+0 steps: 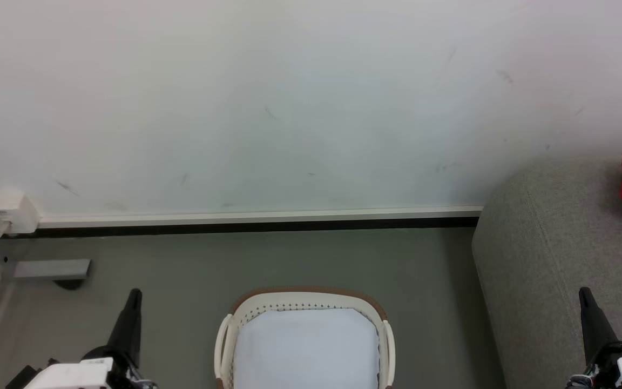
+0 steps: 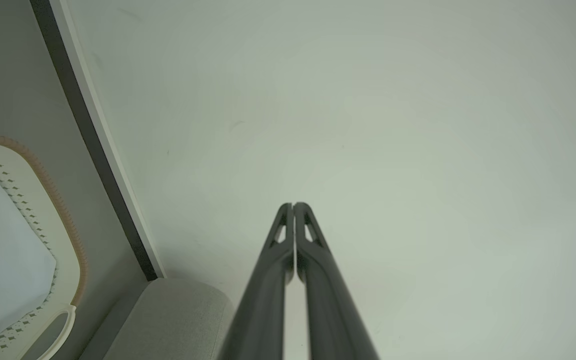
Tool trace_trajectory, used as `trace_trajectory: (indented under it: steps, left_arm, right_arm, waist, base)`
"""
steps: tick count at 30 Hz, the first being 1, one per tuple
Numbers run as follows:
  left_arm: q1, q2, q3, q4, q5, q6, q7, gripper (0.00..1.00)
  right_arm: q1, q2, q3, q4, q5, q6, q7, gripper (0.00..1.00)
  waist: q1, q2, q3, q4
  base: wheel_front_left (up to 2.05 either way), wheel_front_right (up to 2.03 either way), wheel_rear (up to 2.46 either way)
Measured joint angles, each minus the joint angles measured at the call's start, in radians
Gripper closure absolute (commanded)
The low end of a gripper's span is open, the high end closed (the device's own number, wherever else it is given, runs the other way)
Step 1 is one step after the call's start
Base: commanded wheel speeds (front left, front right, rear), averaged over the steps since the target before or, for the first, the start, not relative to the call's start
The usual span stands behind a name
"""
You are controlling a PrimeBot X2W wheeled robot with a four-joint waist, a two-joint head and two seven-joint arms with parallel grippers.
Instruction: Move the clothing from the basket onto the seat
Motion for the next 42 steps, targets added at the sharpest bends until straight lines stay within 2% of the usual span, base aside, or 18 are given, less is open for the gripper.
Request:
trace_trajectory:
  steps: [42]
  left_arm:
    - [0.000,0.000,0.000,0.000,0.000,0.000,0.000,1.00]
  right_arm:
    - [0.000,0.001,-0.003,0.000,-0.002,0.000,0.001,1.00]
  waist:
    - [0.0000,0.0000,0.000,0.000]
  base:
    - [0.00,0.00,0.00]
